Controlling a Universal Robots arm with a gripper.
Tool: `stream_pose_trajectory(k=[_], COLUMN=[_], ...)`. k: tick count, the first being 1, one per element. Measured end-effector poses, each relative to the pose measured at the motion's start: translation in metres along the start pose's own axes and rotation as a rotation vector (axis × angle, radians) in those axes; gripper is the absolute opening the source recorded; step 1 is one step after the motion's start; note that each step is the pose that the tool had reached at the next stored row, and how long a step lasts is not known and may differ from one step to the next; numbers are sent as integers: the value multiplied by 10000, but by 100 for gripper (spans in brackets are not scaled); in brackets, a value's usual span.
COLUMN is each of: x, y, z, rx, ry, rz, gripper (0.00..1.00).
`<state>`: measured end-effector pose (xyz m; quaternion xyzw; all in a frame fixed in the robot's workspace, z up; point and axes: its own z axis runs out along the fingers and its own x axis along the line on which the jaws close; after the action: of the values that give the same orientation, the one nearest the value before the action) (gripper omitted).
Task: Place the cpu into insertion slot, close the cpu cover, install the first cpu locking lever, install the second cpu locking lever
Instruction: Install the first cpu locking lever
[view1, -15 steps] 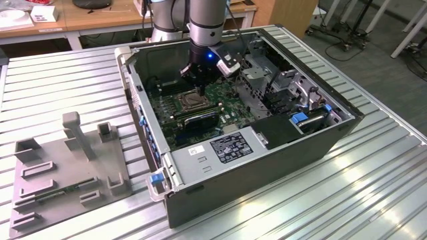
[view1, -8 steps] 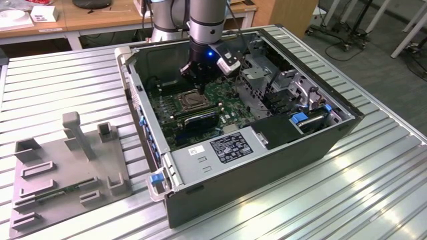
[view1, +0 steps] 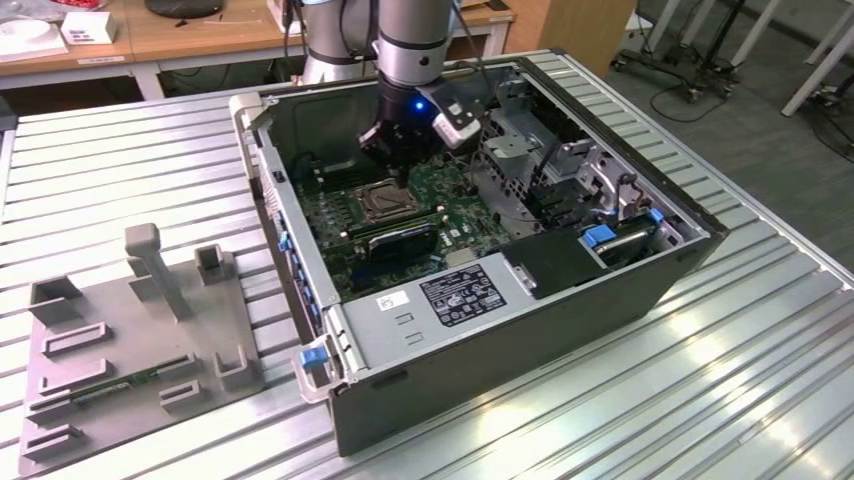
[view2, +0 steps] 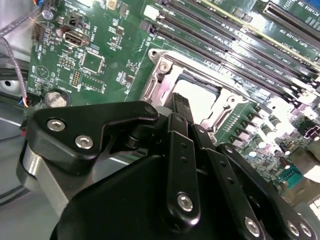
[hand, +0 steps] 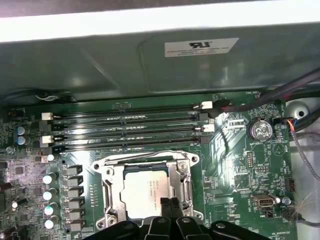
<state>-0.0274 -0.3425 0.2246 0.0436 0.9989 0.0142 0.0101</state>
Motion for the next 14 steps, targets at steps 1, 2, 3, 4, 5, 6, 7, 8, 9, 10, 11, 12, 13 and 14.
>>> stream_pose_trajectory(k=[1,2,3,4,5,6,7,8,9,10,11,12,13,14], x=[8,14,21,29,35,40,43,43,43,43,44,43,43,43], y=[-4,-9,-14,-19,-23,-28,-31,-35,-39,-41,-43,-44,-44,-43], z=[0,-1,-1,-1,-1,-3,-10,-21,-34,-50,-65,-73,-73,-73], rx=[0,0,0,0,0,0,4,1,1,0,0,0,-1,-3], ry=[0,0,0,0,0,0,2,1,0,0,0,0,0,-1], rz=[0,0,0,0,0,0,0,-2,-1,0,1,1,0,0], gripper=[11,11,11,11,11,11,11,11,11,11,11,11,11,11])
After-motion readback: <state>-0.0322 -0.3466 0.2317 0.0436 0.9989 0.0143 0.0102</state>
